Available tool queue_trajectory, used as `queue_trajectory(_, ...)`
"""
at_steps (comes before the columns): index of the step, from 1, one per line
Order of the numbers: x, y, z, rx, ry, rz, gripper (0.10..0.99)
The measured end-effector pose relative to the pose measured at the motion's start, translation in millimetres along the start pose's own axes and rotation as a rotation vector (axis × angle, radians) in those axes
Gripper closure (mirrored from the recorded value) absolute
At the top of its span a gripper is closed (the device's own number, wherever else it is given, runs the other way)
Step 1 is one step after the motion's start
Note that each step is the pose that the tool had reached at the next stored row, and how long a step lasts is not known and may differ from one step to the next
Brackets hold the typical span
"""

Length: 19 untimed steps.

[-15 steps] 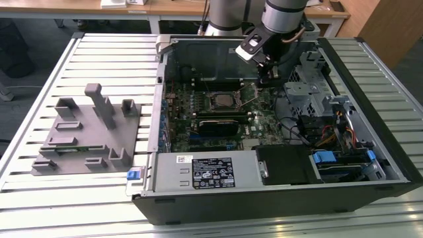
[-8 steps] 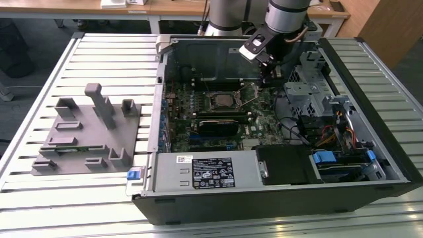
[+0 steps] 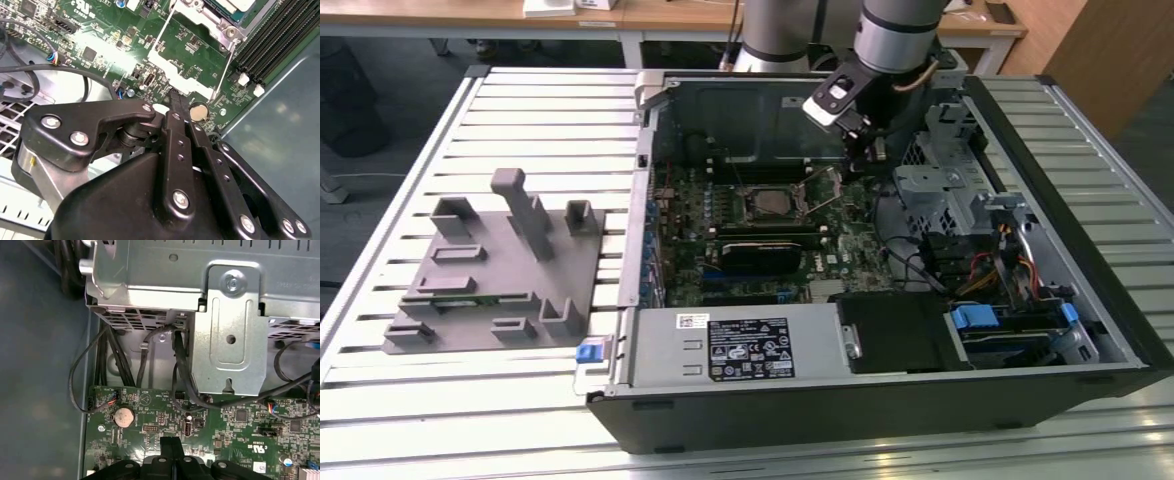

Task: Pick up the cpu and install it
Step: 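Close the cpu cover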

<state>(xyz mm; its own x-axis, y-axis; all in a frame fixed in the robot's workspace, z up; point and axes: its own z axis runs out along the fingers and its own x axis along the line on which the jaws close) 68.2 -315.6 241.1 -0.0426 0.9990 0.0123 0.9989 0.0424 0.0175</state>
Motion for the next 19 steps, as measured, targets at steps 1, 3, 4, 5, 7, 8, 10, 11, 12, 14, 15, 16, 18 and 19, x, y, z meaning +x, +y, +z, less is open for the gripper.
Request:
queue_trajectory(1,0.2,0.0,1.5,0.000,0.0000,0.000,0.980)
queue_trajectory(3,0.3,-0.1,2.6,0.001,0.0000,0.000,0.980)
queue_trajectory(4,0.3,-0.7,2.5,0.001,0.0000,0.000,0.980)
queue_trajectory(5,0.4,-2.0,2.5,0.001,0.0001,0.000,0.980)
queue_trajectory(7,0.5,-5.1,2.4,0.001,0.0012,0.000,0.980)
queue_trajectory(8,0.5,-6.9,2.1,0.001,0.0027,0.000,0.980)
queue_trajectory(10,0.7,-10.4,0.6,0.001,0.0067,0.000,0.980)
queue_trajectory(11,0.8,-12.3,-0.5,0.001,0.0084,0.000,0.980)
queue_trajectory(12,0.9,-14.3,-1.8,0.001,0.0098,0.000,0.980)
queue_trajectory(14,1.2,-18.8,-4.2,0.001,0.0119,0.000,0.980)
queue_trajectory(15,1.3,-21.2,-4.7,0.001,0.0128,0.000,0.980)
queue_trajectory(16,1.5,-24.2,-4.8,0.000,0.0133,0.000,0.980)
queue_trajectory(18,1.7,-30.7,-5.0,0.001,0.0130,0.000,0.980)
queue_trajectory(19,1.9,-33.8,-5.0,0.001,0.0129,0.000,0.980)
